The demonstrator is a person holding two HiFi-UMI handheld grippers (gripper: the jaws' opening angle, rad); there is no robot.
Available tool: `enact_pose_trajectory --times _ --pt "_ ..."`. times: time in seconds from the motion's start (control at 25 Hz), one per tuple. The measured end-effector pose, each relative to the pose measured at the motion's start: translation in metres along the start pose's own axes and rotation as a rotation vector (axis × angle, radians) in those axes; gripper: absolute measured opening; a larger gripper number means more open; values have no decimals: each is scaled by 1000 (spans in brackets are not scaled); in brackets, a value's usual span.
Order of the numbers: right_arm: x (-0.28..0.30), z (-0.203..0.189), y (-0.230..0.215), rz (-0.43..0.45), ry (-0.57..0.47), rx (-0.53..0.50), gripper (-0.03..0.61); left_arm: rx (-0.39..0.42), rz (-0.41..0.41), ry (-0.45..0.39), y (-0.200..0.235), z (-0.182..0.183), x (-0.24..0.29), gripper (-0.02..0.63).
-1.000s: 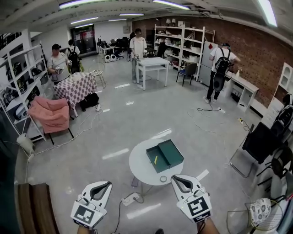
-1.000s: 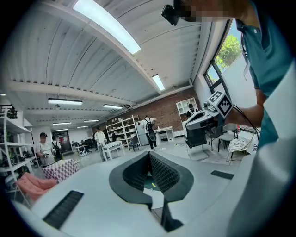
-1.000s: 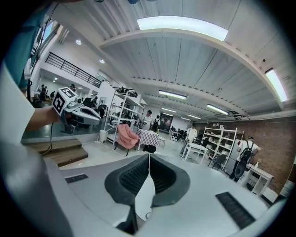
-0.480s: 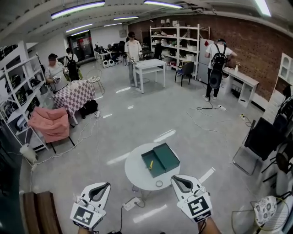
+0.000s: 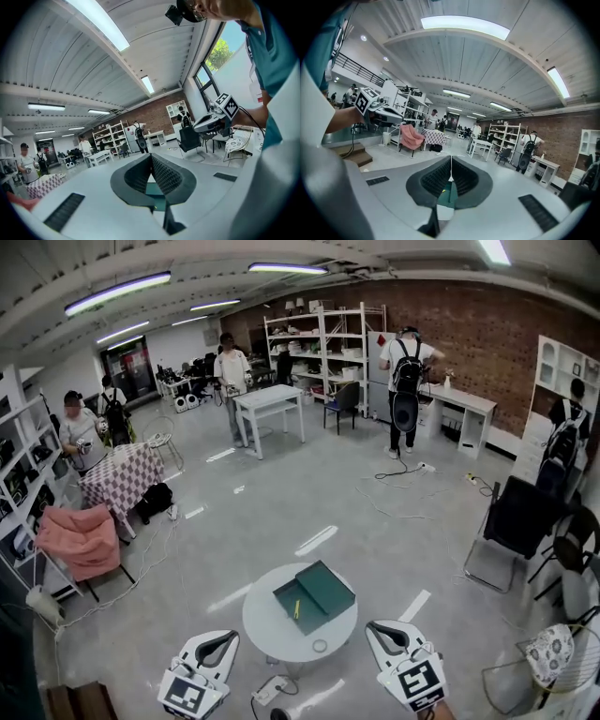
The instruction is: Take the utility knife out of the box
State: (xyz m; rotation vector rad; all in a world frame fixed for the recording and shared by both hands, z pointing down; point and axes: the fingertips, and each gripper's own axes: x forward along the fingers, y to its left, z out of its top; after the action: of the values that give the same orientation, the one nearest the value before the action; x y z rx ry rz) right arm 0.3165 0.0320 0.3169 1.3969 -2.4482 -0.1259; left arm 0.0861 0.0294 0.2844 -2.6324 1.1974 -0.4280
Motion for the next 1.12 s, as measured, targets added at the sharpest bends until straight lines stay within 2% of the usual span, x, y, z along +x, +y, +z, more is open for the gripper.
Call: enact_pose_trajectory --times 0.12,0.28,0.52,0.88,1.12 --pt "13 -5 -12 -73 29 -4 38 3 -61 -31 21 -4 28 18" --pt "44 11 -9 -126 63 18 38 9 -129 -82 62 -1 52 18" --pt "107 21 -1 -189 90 28 38 -3 -192 -99 128 -30 85 18" --pt "167 42 25 -259 127 61 38 -3 -273 -120 197 -59 95 18" --pt "201 53 43 -287 142 54 38 -8 -295 -137 234 -82 93 18"
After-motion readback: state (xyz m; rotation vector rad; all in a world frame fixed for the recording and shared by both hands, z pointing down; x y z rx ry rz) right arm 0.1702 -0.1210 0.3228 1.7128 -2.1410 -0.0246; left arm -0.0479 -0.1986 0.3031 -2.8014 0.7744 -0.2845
